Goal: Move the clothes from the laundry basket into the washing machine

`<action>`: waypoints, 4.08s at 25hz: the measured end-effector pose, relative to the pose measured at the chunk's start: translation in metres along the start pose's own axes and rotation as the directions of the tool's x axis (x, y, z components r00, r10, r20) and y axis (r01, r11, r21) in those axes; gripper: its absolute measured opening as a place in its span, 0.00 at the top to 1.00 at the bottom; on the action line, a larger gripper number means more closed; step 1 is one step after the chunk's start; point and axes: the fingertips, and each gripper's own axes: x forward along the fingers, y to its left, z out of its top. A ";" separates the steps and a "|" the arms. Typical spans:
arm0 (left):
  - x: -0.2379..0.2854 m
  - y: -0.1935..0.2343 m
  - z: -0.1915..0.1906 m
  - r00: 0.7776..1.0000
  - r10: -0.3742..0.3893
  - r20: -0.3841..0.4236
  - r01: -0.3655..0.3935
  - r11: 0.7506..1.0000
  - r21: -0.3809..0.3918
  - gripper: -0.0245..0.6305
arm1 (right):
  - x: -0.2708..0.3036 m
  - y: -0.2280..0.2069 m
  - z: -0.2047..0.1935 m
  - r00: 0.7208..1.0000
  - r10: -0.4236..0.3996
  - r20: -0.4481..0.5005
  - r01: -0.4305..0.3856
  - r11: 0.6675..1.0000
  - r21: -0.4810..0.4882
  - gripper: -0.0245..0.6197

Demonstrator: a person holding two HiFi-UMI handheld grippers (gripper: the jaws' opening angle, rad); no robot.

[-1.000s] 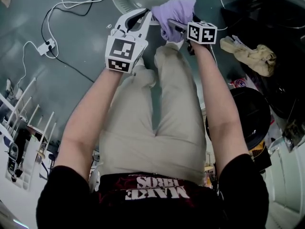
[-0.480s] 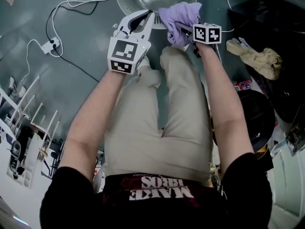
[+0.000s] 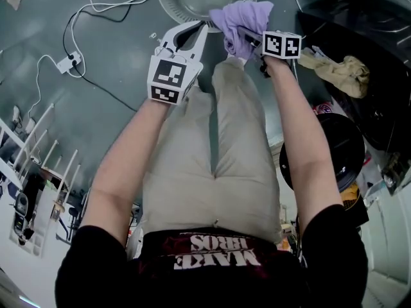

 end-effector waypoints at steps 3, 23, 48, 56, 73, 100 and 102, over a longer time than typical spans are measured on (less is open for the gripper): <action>-0.010 -0.004 0.009 1.000 -0.009 -0.005 0.009 1.000 0.010 0.95 | -0.018 0.017 0.007 0.999 0.030 0.027 -0.030 1.000 0.006 0.66; -0.082 -0.034 0.057 0.999 -0.052 0.004 0.052 0.997 0.061 0.95 | -0.149 0.109 0.026 0.957 0.044 0.286 -0.054 0.998 0.026 0.66; -0.073 -0.129 0.071 0.968 -0.242 -0.060 0.249 0.940 0.232 0.96 | -0.269 0.130 -0.048 0.852 -0.169 0.495 0.209 0.978 -0.025 0.66; -0.054 -0.211 0.078 0.943 -0.325 -0.065 0.330 0.903 0.276 0.96 | -0.307 0.109 -0.079 0.827 -0.200 0.526 0.234 0.972 0.002 0.66; -0.025 -0.313 0.076 0.910 -0.402 -0.102 0.412 0.845 0.341 0.96 | -0.394 0.059 -0.125 0.740 -0.316 0.594 0.339 0.938 0.078 0.66; 0.006 -0.413 0.066 0.883 -0.451 -0.130 0.465 0.801 0.377 0.96 | -0.474 0.001 -0.181 0.666 -0.392 0.635 0.388 0.909 0.154 0.66; 0.010 -0.418 0.064 0.884 -0.449 -0.133 0.464 0.803 0.374 0.96 | -0.479 -0.006 -0.182 0.652 -0.401 0.643 0.403 0.902 0.155 0.66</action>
